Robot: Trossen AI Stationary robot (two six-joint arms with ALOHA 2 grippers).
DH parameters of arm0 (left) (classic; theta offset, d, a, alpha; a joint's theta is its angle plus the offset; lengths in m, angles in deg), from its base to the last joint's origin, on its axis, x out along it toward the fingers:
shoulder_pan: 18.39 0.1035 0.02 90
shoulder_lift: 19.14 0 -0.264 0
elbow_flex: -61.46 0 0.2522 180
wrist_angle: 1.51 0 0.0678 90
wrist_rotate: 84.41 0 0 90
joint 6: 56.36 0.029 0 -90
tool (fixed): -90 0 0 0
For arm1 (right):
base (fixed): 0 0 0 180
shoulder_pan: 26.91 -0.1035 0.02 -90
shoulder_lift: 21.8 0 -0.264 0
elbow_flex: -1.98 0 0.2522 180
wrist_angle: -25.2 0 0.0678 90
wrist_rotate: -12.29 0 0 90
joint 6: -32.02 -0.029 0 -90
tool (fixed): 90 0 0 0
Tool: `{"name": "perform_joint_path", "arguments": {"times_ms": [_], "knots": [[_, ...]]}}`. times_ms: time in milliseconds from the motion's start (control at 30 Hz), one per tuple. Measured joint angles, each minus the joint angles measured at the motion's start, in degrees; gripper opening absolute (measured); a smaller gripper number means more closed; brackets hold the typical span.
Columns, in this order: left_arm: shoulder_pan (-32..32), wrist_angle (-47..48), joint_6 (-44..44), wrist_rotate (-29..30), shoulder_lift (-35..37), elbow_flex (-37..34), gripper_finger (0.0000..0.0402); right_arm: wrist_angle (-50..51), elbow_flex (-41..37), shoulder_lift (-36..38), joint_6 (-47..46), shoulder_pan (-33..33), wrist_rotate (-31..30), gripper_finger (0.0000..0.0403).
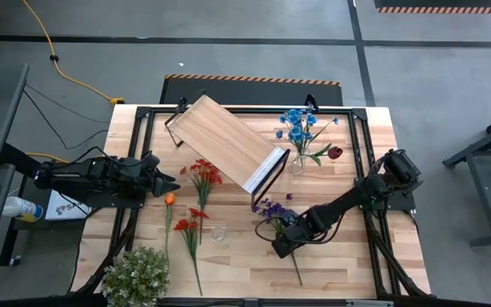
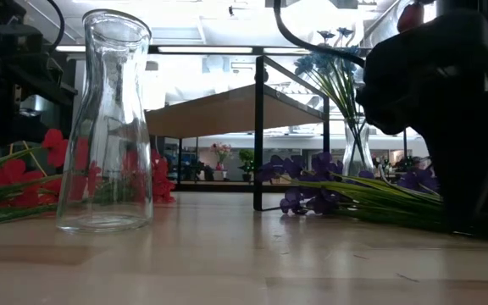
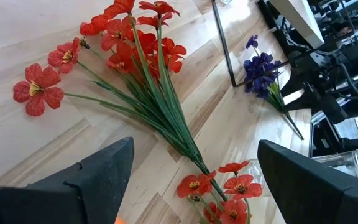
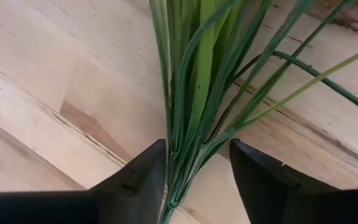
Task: Pick and place flowers into a vace then onto a shelf
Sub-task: Put the violet flowers into the top transparent vase
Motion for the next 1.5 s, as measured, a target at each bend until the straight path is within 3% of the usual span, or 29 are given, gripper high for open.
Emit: {"name": "perform_joint_path", "arguments": {"times_ms": [567, 800, 1067, 1333, 1500], "knots": [[0.0, 0.0, 0.0, 0.0, 0.0, 0.0, 0.0376, 1.9, -0.1, -0.2, 2.5, -0.4, 9.3, 0.0011], [0.0, 0.0, 0.0, 0.0, 0.0, 0.0, 0.0376, 2.1, -0.2, -0.2, 2.5, -1.8, 14.2, 0.0018], [0.0, 0.0, 0.0, 0.0, 0.0, 0.0, 0.0376, 3.1, -0.5, 3.0, 1.7, -3.6, 15.2, 0.0012], [0.0, 0.0, 0.0, 0.0, 0.0, 0.0, 0.0376, 4.1, -0.4, 9.8, -0.2, -4.6, 10.8, 0.0009], [0.0, 0.0, 0.0, 0.0, 0.0, 0.0, 0.0376, 4.2, -0.3, 15.4, -1.6, -5.1, 5.0, 0.0005]]}}
